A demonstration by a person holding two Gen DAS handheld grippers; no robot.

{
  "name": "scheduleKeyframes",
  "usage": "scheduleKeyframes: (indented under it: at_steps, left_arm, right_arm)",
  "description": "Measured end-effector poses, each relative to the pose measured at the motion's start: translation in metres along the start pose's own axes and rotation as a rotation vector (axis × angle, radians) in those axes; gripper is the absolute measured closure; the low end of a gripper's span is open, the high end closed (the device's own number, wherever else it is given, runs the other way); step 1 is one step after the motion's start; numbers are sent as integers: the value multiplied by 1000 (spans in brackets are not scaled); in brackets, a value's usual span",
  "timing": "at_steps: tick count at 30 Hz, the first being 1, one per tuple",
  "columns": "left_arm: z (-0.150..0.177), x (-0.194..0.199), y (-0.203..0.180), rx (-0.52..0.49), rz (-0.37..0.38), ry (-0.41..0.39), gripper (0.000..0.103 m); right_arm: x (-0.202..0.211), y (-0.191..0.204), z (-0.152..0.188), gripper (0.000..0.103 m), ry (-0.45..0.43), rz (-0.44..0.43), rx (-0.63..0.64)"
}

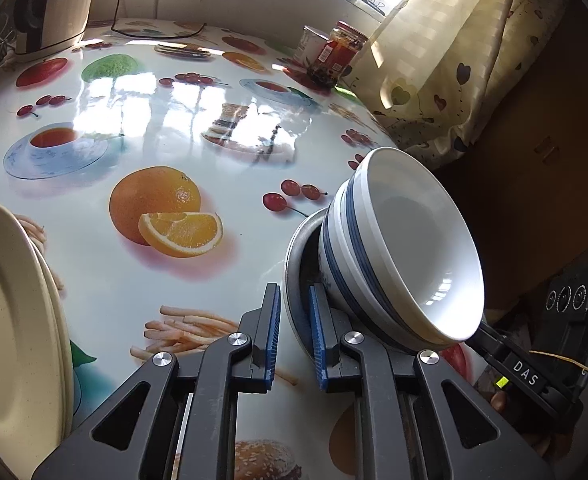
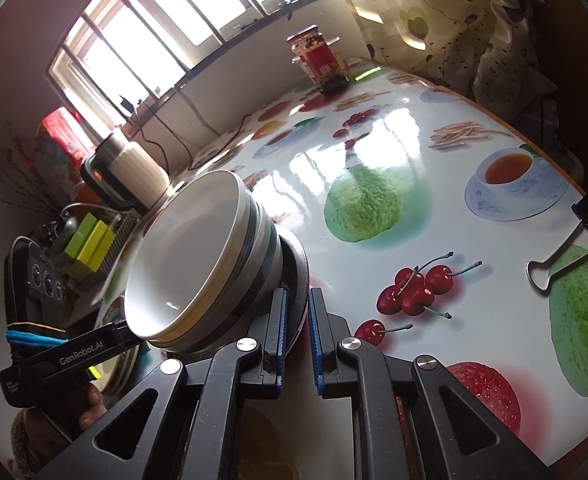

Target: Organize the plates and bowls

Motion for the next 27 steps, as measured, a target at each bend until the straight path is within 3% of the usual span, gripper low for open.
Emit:
scheduleKeyframes:
  at_steps: [16,27]
  left_arm:
    - [0,0,1,-15,3,-8,89]
    - [0,1,-6,-50,-35,-19,89]
  right_arm:
    - [1,-2,-1,92,-8,-6,-6]
    - [2,-3,-1,92,-10,-3,-7]
Point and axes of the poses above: each gripper's, at about its wrist camera, not at the fingertips, and x roughly against the way its jaws point, y to its left, z to its underside, the point moved 4 cm from there along -x, roughly the way its jaws point, and after that the axes turned 1 degree about -z, right-handed, at the moved point
